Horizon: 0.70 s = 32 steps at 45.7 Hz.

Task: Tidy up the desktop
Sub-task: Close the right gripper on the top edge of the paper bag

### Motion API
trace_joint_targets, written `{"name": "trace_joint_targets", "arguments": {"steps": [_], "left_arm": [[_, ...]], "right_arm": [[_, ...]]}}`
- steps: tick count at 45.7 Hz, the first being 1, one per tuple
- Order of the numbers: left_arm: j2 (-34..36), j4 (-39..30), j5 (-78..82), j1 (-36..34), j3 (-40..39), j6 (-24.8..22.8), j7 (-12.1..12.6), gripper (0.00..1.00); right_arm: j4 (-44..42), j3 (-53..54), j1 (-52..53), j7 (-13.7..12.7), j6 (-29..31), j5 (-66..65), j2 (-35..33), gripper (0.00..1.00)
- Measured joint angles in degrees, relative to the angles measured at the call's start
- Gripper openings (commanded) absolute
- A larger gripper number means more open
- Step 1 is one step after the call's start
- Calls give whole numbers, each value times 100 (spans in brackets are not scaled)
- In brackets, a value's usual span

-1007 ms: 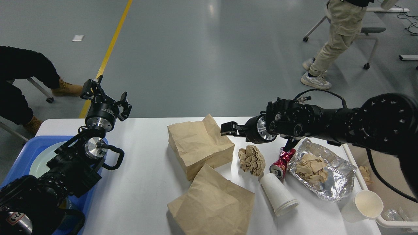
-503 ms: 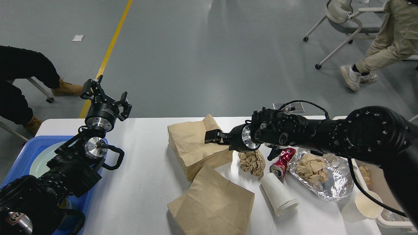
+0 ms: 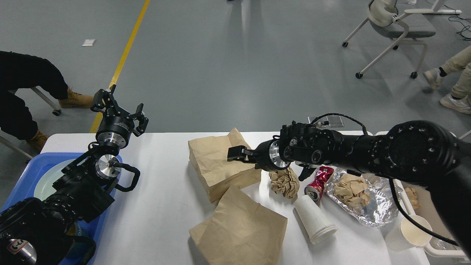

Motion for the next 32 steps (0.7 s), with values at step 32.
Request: {"name": "trace_joint_targets", "arguments": {"steps": [32], "left_arm": [[0, 0, 0, 0, 0, 0, 0, 96]], "right_arm": [[-689, 17, -765, 14, -99, -227, -93, 100]]}}
